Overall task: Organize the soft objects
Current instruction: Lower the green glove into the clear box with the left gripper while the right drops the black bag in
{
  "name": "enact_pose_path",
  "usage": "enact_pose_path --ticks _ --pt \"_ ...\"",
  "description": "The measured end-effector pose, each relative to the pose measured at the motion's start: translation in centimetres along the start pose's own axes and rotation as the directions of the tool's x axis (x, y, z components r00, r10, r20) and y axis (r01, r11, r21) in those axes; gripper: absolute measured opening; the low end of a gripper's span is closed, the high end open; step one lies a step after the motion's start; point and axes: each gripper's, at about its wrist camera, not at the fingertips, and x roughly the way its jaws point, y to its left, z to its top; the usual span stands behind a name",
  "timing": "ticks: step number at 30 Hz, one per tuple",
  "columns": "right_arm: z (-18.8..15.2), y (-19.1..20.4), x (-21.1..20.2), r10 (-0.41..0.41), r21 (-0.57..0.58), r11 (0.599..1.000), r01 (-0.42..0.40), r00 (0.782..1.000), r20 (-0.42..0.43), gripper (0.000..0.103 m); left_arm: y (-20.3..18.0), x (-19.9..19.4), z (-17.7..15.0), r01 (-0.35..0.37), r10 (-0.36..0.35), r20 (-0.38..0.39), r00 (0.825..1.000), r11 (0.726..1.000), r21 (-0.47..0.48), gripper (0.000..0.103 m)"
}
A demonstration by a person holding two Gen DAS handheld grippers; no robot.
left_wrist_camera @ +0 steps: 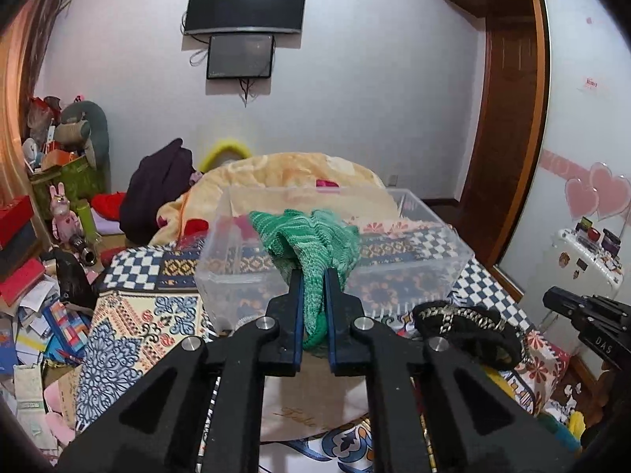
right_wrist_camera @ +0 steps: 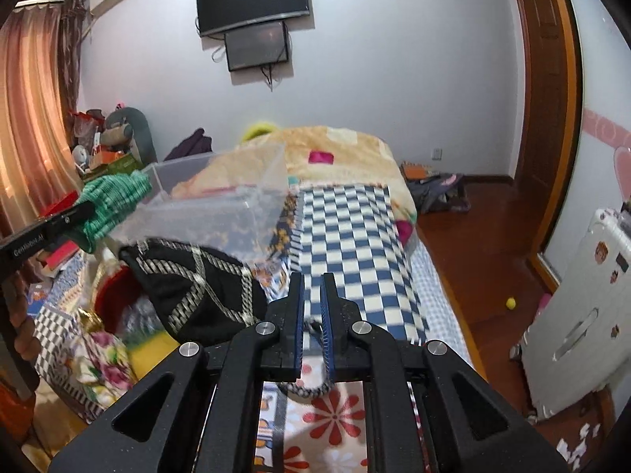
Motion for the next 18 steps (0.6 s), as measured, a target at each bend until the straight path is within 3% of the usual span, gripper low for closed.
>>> enact_pose_path --ticks 5,8,9,11,12,18 --pt "1.6 0.7 -0.4 0.013 -0.023 1.0 -0.012 0.999 0.044 0.007 0.7 -1.1 1.1 -0.003 0.003 0.041 0.999 1.0 -0.005 0.008" --pt "1.6 1.1 0.3 -0.011 -0.048 0.999 0.011 1.0 0.011 0.008 1.5 -1.3 1.4 -0.009 0.01 0.045 0.999 1.0 -0.023 0.008" --pt "1.3 1.0 0.5 -0.019 -0.052 0.998 0.018 1.0 -0.007 0.011 1.9 -1.4 1.4 -0.007 0.009 0.045 0.999 0.999 -0.034 0.008" --pt "0.1 0.5 1.7 -0.033 -0.06 0.998 0.03 0.998 -0.061 0.032 2.3 -1.6 1.2 -0.006 0.009 0.048 0.999 0.999 -0.045 0.008" --pt "-0.4 0.3 1.9 -0.047 -0.058 0.997 0.042 0.996 -0.071 0.049 2.4 -1.7 1.1 -0.007 0.01 0.05 0.999 0.999 -0.048 0.008" --pt "-2.9 -1.1 4.2 -0.064 -0.045 0.997 0.058 0.985 -0.158 0.05 2.3 -1.5 0.5 -0.012 0.014 0.041 0.999 0.999 -0.051 0.008"
